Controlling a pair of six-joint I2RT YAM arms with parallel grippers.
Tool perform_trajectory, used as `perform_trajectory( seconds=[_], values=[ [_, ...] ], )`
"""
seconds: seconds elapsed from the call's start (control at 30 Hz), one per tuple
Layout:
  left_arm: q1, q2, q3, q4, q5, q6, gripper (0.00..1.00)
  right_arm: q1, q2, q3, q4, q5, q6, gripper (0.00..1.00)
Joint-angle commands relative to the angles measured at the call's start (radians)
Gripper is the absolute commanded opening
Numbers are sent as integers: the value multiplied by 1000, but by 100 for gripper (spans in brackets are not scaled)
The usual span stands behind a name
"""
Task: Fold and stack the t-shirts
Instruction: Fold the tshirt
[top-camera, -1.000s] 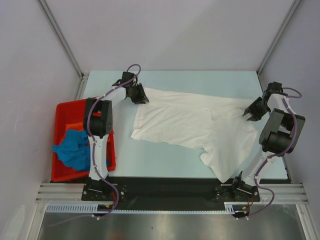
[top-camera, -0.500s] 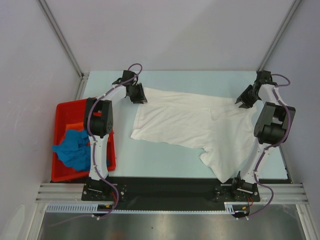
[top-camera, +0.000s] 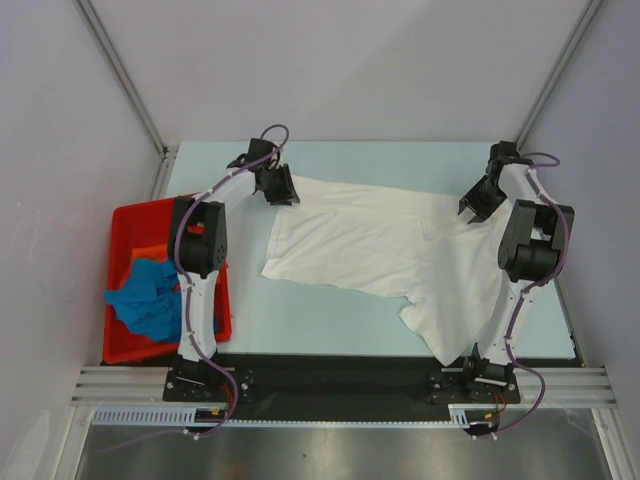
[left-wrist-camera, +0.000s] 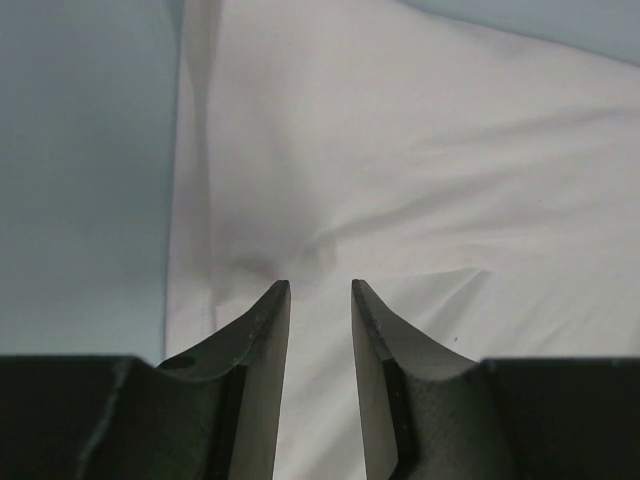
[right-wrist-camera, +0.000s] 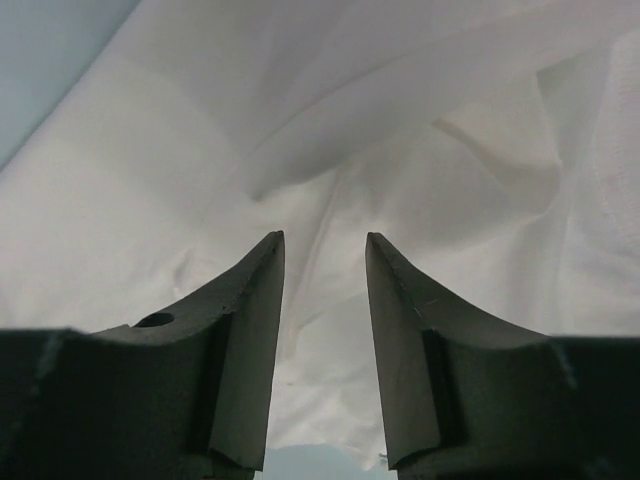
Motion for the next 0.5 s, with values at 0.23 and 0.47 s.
perform_trajectory(
  seconds=[0.23,0.47],
  values=[
    [-18,-90,15,11,40,3,37,21,108,156,-126,163,103,39],
    [-18,-91,12,11,43,8,37,23,143,182,-128,189,99,35]
  ],
)
